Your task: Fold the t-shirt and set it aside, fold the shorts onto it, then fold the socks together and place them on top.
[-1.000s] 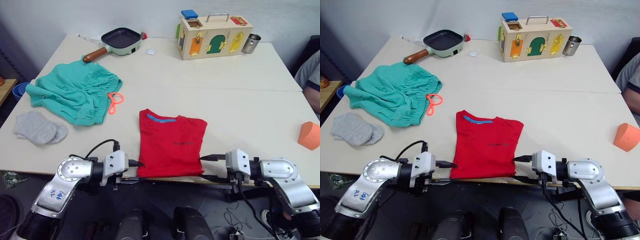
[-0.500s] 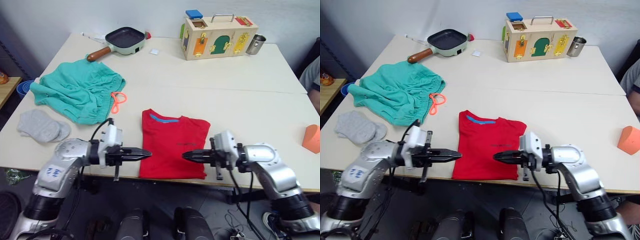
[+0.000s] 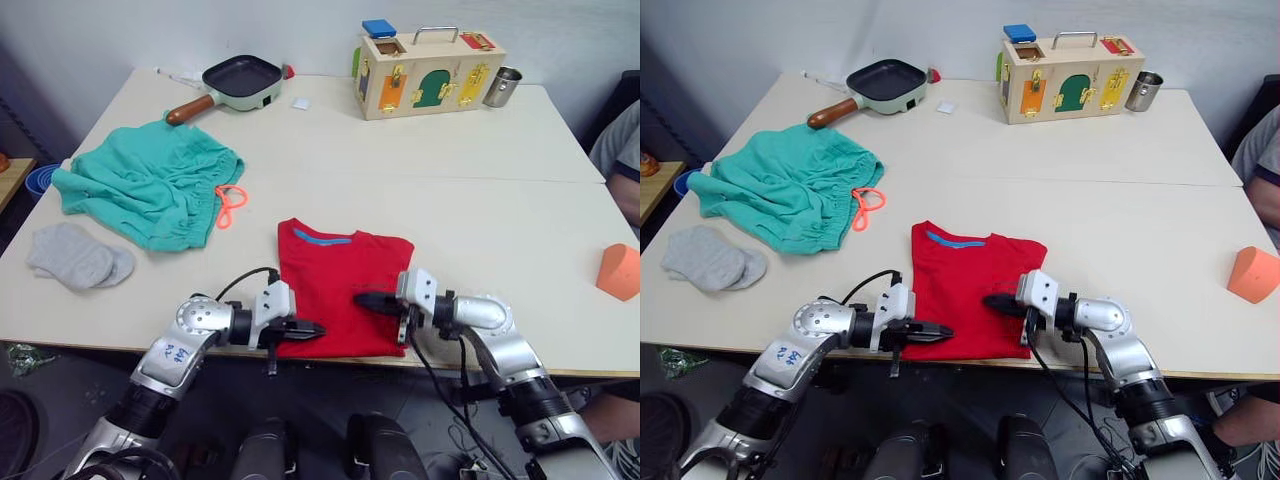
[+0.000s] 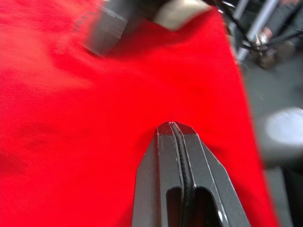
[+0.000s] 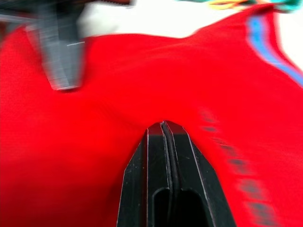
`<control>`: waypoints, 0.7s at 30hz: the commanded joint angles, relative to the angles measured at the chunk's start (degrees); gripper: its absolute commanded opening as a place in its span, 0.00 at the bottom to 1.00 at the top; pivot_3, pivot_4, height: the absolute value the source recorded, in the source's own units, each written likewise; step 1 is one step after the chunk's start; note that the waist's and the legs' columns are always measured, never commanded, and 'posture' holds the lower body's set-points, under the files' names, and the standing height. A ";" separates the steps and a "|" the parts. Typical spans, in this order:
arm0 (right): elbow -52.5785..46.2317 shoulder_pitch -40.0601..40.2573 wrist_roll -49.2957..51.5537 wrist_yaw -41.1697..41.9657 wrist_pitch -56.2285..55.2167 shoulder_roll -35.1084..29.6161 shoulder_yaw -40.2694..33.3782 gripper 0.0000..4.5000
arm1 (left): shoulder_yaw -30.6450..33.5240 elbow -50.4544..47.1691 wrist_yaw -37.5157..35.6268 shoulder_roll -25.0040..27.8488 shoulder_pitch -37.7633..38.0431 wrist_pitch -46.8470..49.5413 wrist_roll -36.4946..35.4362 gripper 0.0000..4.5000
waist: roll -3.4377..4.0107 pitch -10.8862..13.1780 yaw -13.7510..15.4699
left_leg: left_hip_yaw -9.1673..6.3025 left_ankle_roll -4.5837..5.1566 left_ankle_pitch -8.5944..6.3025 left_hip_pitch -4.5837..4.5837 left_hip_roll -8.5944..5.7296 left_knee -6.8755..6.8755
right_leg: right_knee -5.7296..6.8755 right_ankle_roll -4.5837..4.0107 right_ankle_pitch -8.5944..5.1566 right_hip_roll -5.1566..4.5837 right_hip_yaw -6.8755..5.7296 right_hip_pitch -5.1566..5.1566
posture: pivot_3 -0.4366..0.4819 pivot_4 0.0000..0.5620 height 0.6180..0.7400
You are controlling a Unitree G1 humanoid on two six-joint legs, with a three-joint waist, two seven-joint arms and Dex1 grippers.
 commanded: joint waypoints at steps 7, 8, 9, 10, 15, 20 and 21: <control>21.28 -10.72 -6.13 -10.20 -5.87 -0.48 -4.63 0.00 | -0.01 0.73 1.51 0.26 2.74 -1.14 1.73 0.00 | 0.00 -0.03 -0.34 | -0.02 0.01 0.01 0.12 -0.03 0.00 | 0.02 0.00 0.00 -0.03 -0.01 0.12 | 0.48 0.27 1.00; 22.50 -11.58 -5.95 -10.37 -6.41 -0.65 -5.22 0.00 | 0.57 0.98 2.09 -0.03 2.59 -1.79 1.70 0.00 | 0.00 -0.03 -0.33 | -0.04 0.01 0.01 0.11 -0.03 0.00 | 0.02 0.00 0.00 -0.03 -0.02 0.12 | 0.48 0.27 1.00; 23.21 -12.20 -5.49 -10.04 -7.29 -0.69 -5.90 0.00 | 1.33 1.14 2.51 -0.40 2.35 -1.84 1.12 0.00 | -0.01 -0.03 -0.39 | -0.04 0.00 0.01 0.12 -0.03 0.00 | 0.02 0.00 0.00 -0.04 -0.02 0.12 | 0.48 0.27 1.00; 23.50 -12.76 -4.75 -9.75 -7.62 -0.69 -6.73 0.00 | 2.36 1.22 2.83 -0.91 1.99 -2.14 0.20 0.00 | 0.00 -0.03 -0.41 | -0.03 0.00 0.01 0.11 -0.03 -0.01 | 0.01 0.00 0.00 -0.03 0.00 0.12 | 0.48 0.27 1.00; 14.87 -11.52 4.67 0.16 -3.43 0.95 -8.93 0.00 | 7.26 1.90 3.61 -3.18 -1.19 -2.35 -3.91 0.00 | 0.01 -0.02 -0.40 | -0.02 0.03 0.03 -0.01 -0.01 0.00 | 0.04 0.00 0.00 -0.03 -0.01 0.01 | 0.48 0.27 1.00; 2.69 -7.19 3.66 1.25 1.69 3.49 -3.50 0.00 | 11.07 7.53 6.51 -7.09 -8.11 -3.77 -5.05 0.00 | 0.00 -0.03 -0.36 | -0.04 0.02 0.03 -0.03 -0.01 -0.01 | 0.04 0.01 0.01 -0.02 -0.03 0.01 | 0.48 0.27 1.00; 2.22 -6.88 2.47 -0.21 1.56 4.43 -2.75 0.00 | 11.13 9.60 7.43 -7.97 -9.62 -4.60 -4.11 0.00 | 0.00 -0.03 -0.35 | -0.04 0.02 0.03 -0.03 -0.01 -0.01 | 0.03 0.01 0.01 -0.02 -0.05 0.02 | 0.48 0.27 1.00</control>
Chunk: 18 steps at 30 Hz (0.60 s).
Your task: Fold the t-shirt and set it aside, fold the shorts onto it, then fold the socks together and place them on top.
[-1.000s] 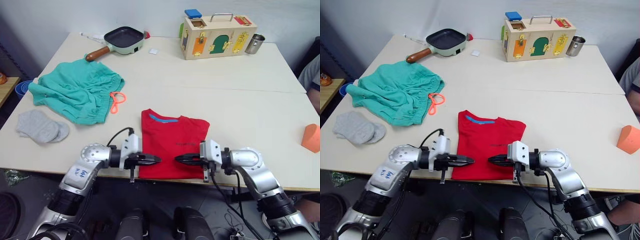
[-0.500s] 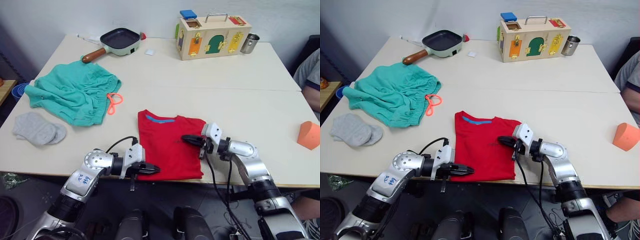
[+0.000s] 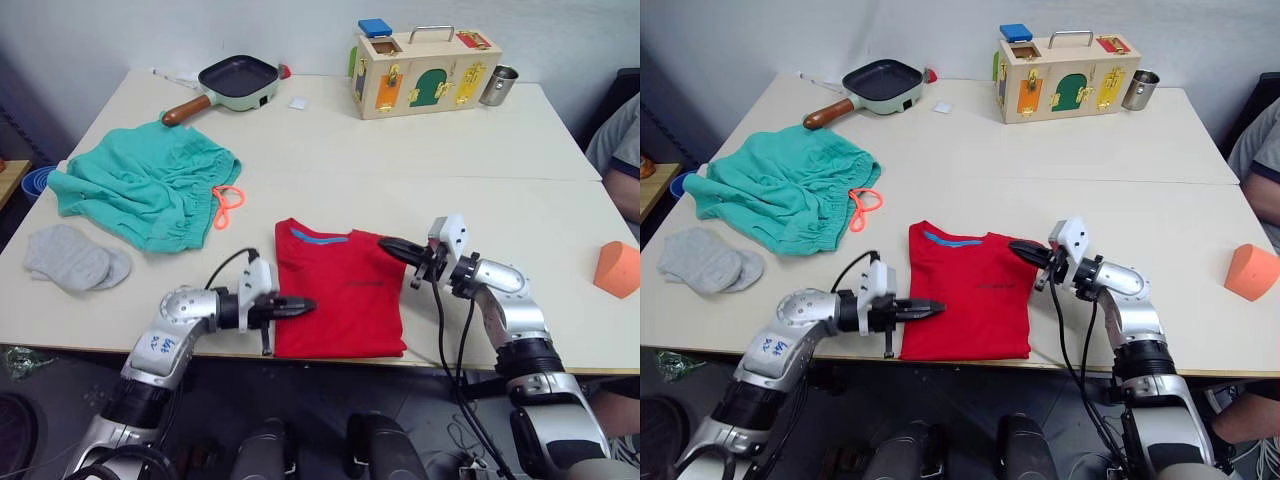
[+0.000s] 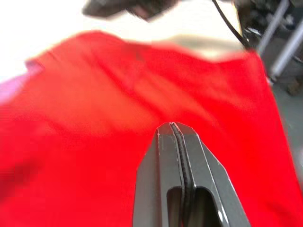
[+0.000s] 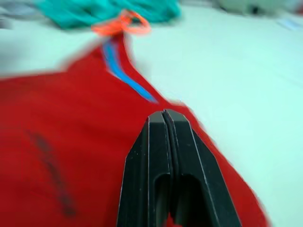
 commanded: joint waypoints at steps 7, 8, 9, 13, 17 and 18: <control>7.44 -1.34 -10.44 -12.39 -3.70 4.88 3.14 0.00 | 0.78 19.23 11.81 -5.91 -9.15 -7.24 8.51 0.00 | 0.00 0.00 0.01 | 0.05 0.02 0.01 -0.05 -0.08 0.00 | 0.15 0.05 0.03 0.02 -0.01 -0.02 | 0.48 0.27 1.00; 8.40 -1.66 -10.69 -12.62 -4.36 4.76 3.05 0.00 | 1.04 19.94 12.52 -6.12 -9.30 -7.55 8.84 0.00 | -0.01 0.00 -0.02 | 0.05 0.02 0.01 -0.05 -0.07 0.00 | 0.16 0.05 0.03 0.02 -0.01 -0.01 | 0.48 0.27 1.00; 9.37 -1.96 -10.70 -12.75 -5.12 4.47 2.69 0.00 | 1.67 20.53 13.90 -6.54 -9.39 -7.29 8.93 0.00 | -0.01 0.00 -0.02 | 0.05 0.02 0.01 -0.05 -0.06 0.01 | 0.16 0.05 0.03 0.02 -0.02 -0.01 | 0.48 0.27 1.00; 13.88 -3.37 -9.39 -13.61 -7.71 1.97 -1.11 0.00 | 5.78 22.11 21.48 -8.60 -9.79 -5.48 8.06 0.00 | -0.02 -0.01 0.07 | 0.03 0.03 0.02 -0.03 -0.04 0.02 | 0.14 0.05 0.03 0.02 -0.02 0.00 | 0.48 0.27 1.00; 20.00 -3.78 -8.76 -14.23 -10.42 -0.88 -4.67 0.00 | 6.28 21.21 21.18 -8.73 -10.47 -3.25 7.42 0.00 | -0.03 -0.01 0.23 | 0.02 0.07 0.03 -0.04 -0.09 0.02 | 0.12 0.13 0.07 0.00 -0.02 0.05 | 0.48 0.27 1.00; 20.36 -3.63 -8.52 -13.92 -11.33 -1.28 -5.20 0.00 | 5.82 20.27 20.83 -8.50 -10.26 -3.32 7.87 0.00 | -0.03 -0.01 0.22 | 0.02 0.08 0.03 -0.04 -0.10 0.02 | 0.11 0.13 0.07 -0.01 -0.03 0.05 | 0.48 0.27 1.00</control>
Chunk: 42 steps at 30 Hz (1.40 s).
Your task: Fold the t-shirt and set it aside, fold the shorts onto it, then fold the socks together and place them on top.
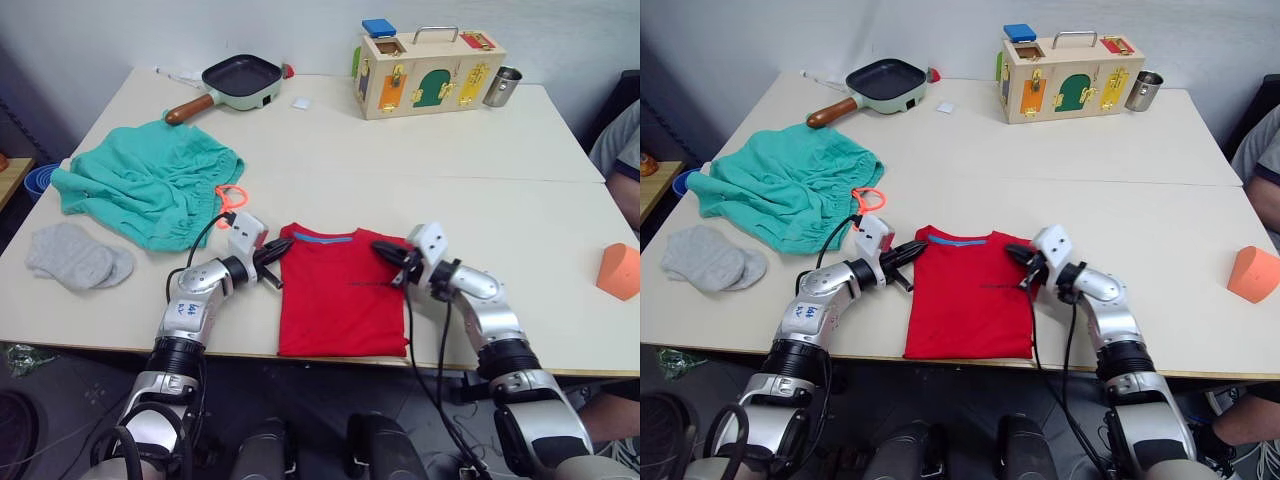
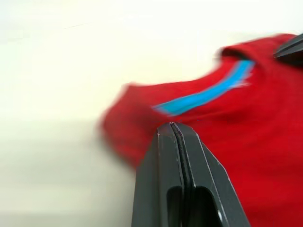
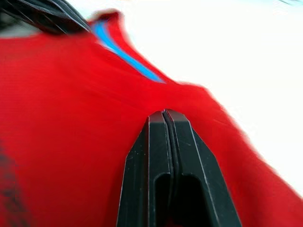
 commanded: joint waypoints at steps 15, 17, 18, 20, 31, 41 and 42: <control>-23.25 11.56 10.17 11.74 4.97 -0.84 -0.32 0.00 | -7.64 -27.21 -14.82 3.50 7.88 4.97 -5.52 0.00 | 0.01 0.00 -0.43 | 0.03 -0.09 -0.01 0.02 0.08 -0.16 | -0.08 0.00 0.00 0.07 0.08 -0.05 | 0.48 0.27 1.00; -23.17 11.91 8.46 11.07 6.06 -0.52 1.37 0.00 | -8.46 -27.58 -14.65 3.91 9.53 4.25 -4.45 0.00 | 0.01 0.00 -0.25 | 0.03 -0.12 -0.02 0.04 0.07 -0.18 | -0.10 0.00 0.00 0.08 0.08 -0.05 | 0.48 0.27 1.00; -22.93 11.92 7.76 11.34 6.72 -0.64 2.39 0.00 | -8.39 -27.23 -13.86 3.65 9.71 3.87 -3.95 0.00 | 0.01 0.00 -0.16 | 0.03 -0.11 -0.02 0.02 0.08 -0.15 | -0.13 0.00 0.00 0.08 0.08 -0.06 | 0.48 0.27 1.00; -22.73 12.14 5.56 12.97 6.70 -1.67 5.02 0.00 | -7.76 -26.23 -12.30 2.47 9.42 3.27 -3.99 0.00 | 0.00 0.00 0.16 | 0.01 -0.06 0.00 -0.01 0.04 -0.05 | -0.24 -0.01 0.00 0.03 0.07 -0.06 | 0.48 0.27 1.00; -21.01 13.38 -0.65 15.75 3.87 -4.20 9.60 0.00 | -7.50 -13.59 -11.01 0.71 6.89 -2.43 -1.82 0.00 | 0.00 0.00 0.27 | 0.00 -0.04 -0.03 0.03 0.03 -0.03 | -0.23 0.00 0.00 0.01 0.05 -0.04 | 0.48 0.27 1.00; -30.59 20.70 5.69 26.91 1.04 -11.65 9.01 0.00 | -7.03 -8.06 -10.82 0.11 5.18 -2.88 -1.56 0.00 | -0.03 -0.02 1.23 | 0.00 -0.02 -0.05 0.03 0.03 -0.03 | -0.28 0.00 0.00 0.00 0.03 -0.02 | 0.48 0.27 1.00; -31.67 21.58 6.09 27.96 0.62 -12.55 8.87 0.00 | -6.58 -7.70 -10.64 0.08 5.28 -2.80 -1.87 0.00 | -0.03 -0.02 1.24 | 0.00 -0.01 -0.05 0.03 0.03 -0.02 | -0.29 0.00 0.00 0.00 0.03 -0.02 | 0.48 0.27 1.00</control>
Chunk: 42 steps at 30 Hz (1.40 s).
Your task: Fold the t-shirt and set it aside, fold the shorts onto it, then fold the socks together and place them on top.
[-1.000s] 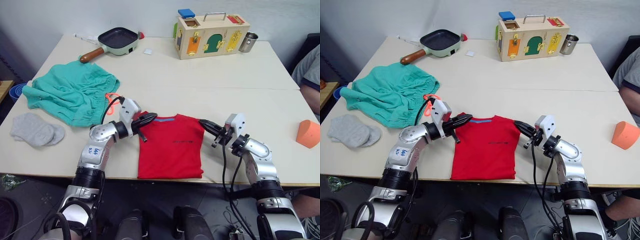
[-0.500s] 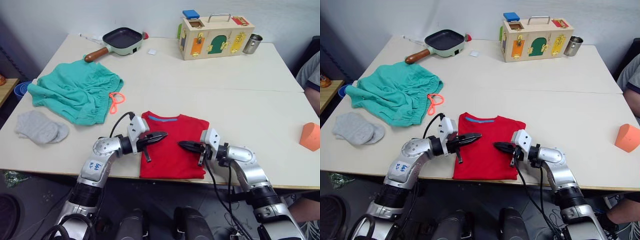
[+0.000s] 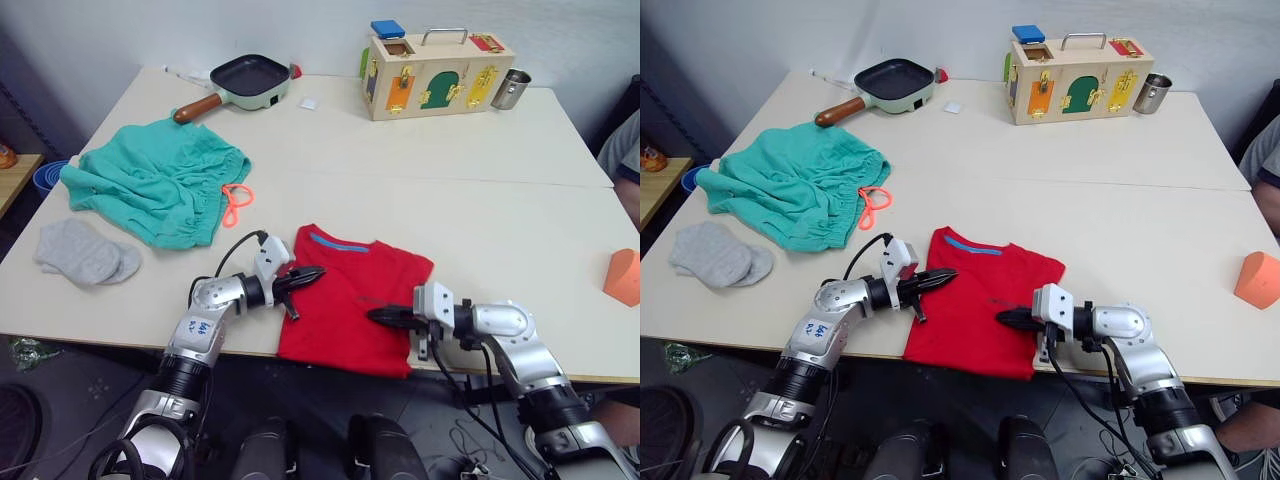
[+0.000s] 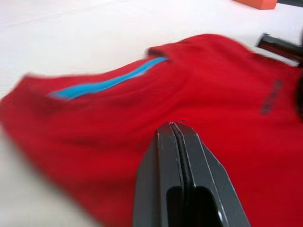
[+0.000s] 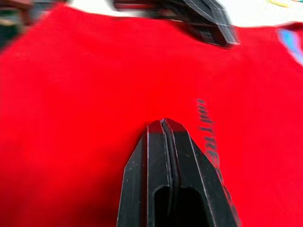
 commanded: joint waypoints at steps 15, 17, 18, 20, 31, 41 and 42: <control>1.54 -1.05 -1.81 -3.36 -5.19 -2.59 -2.73 0.00 | 2.91 3.14 -1.89 -0.40 -1.30 -4.84 -0.87 0.00 | 0.00 0.00 -0.06 | 0.00 -0.02 0.01 0.05 0.02 0.02 | 0.06 0.00 0.00 -0.02 0.00 0.00 | 0.48 0.27 1.00; 6.31 -4.61 -5.55 -5.69 -5.73 -2.12 -1.63 0.00 | 3.33 3.33 -2.04 -0.57 -2.18 -5.49 -1.17 0.00 | 0.00 0.00 -0.09 | 0.02 -0.01 0.01 0.04 -0.01 0.04 | 0.06 0.00 0.00 -0.03 0.00 0.00 | 0.48 0.27 1.00; 7.96 -5.75 -6.75 -6.20 -5.95 -2.02 -1.20 0.00 | 3.48 3.28 -2.27 -0.68 -2.33 -5.79 -1.38 0.00 | 0.00 0.00 -0.11 | 0.02 -0.01 0.01 0.04 0.00 0.06 | 0.07 0.00 0.00 -0.02 -0.01 0.00 | 0.48 0.27 1.00; 10.97 -7.67 -9.14 -7.14 -6.03 -2.04 -0.25 0.00 | 3.70 2.89 -2.79 -0.95 -2.38 -5.88 -1.89 0.00 | 0.00 0.00 -0.13 | 0.03 -0.01 0.02 0.03 0.01 0.06 | 0.09 0.00 0.00 -0.02 -0.01 -0.01 | 0.48 0.27 1.00; 29.38 -23.26 -17.49 -17.05 -12.42 3.09 2.03 0.00 | 2.37 3.93 -4.36 -2.47 -4.77 -5.95 -1.29 0.00 | -0.03 -0.02 -0.47 | 0.05 0.01 0.07 0.03 0.02 0.12 | 0.13 0.01 0.00 0.00 0.00 0.01 | 0.48 0.27 1.00; 23.72 -23.28 -2.61 -5.72 -5.15 3.26 -3.79 0.00 | 0.40 5.36 -5.94 -2.22 -4.40 -6.01 0.42 0.00 | -0.03 -0.01 -1.00 | 0.03 0.02 0.08 -0.02 0.02 0.10 | 0.16 0.01 0.01 0.02 -0.02 0.01 | 0.48 0.27 1.00; 20.66 -22.34 0.92 -3.40 -0.50 2.26 -5.26 0.00 | 0.00 5.78 -6.35 -2.05 -4.29 -6.54 0.83 0.00 | -0.02 -0.01 -1.01 | 0.03 0.02 0.08 -0.04 0.02 0.10 | 0.18 0.01 0.01 0.02 -0.02 0.01 | 0.48 0.27 1.00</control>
